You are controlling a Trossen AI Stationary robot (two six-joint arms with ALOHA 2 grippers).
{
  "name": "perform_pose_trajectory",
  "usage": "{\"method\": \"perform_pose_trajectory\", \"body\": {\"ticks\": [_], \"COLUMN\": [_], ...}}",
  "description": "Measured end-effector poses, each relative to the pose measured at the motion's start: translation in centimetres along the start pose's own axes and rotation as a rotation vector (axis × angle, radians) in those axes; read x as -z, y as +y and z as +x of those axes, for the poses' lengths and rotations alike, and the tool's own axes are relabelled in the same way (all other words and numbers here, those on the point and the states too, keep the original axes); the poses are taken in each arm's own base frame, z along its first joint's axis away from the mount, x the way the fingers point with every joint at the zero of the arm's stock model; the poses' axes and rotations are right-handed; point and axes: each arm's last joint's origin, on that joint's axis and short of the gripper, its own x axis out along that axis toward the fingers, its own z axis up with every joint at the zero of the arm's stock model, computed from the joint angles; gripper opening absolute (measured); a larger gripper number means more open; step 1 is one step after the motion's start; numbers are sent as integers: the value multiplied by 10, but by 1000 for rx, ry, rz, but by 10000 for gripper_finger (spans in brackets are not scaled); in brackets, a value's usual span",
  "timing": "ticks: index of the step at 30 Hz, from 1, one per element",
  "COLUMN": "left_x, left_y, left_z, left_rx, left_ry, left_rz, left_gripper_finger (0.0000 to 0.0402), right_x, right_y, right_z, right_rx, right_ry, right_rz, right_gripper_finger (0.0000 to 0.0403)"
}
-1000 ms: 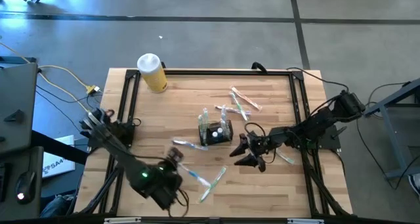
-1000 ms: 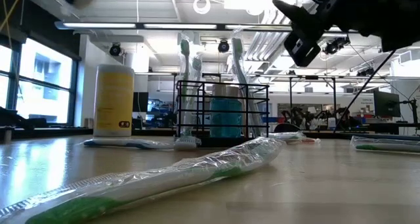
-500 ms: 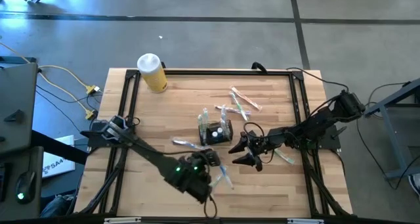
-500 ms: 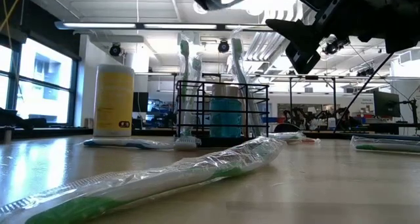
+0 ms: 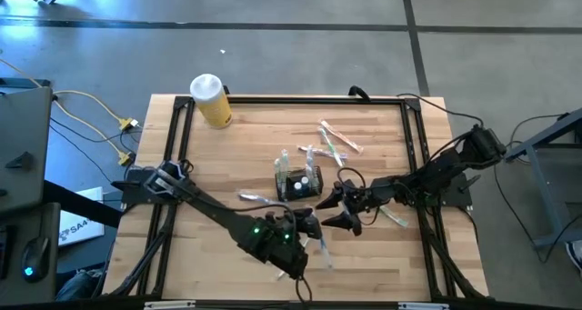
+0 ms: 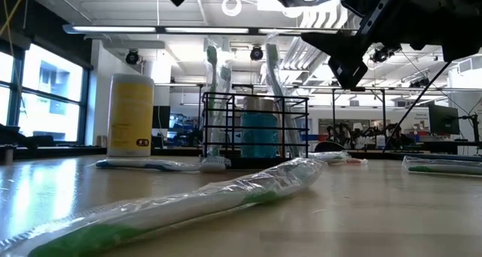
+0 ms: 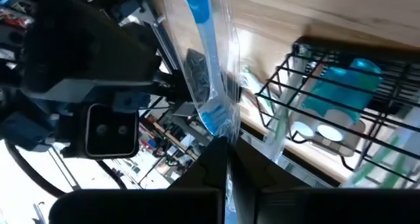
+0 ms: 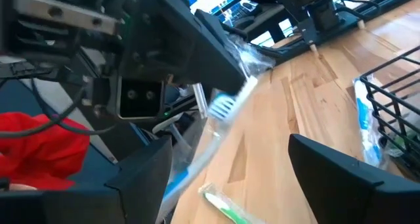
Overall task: Pick & Place toothbrushing station
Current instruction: Put the blue toothbrush into the wire organizer
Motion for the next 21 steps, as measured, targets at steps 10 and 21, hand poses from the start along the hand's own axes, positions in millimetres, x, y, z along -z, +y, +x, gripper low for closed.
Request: {"method": "perform_pose_trajectory", "body": {"ticks": [10,21], "left_x": [2,3], "left_y": [2,6], "left_z": [12,33], "left_rx": [-3,-15], "left_ry": [19,56], "left_rz": [-10,-23], "left_gripper_finger": [0,0], "right_x": [0,2], "right_y": [0,-1], "right_z": [1,1], "right_rx": [4,17], "right_ry": [10,26], "right_rz": [-26,-34], "right_gripper_finger": [275,265]}}
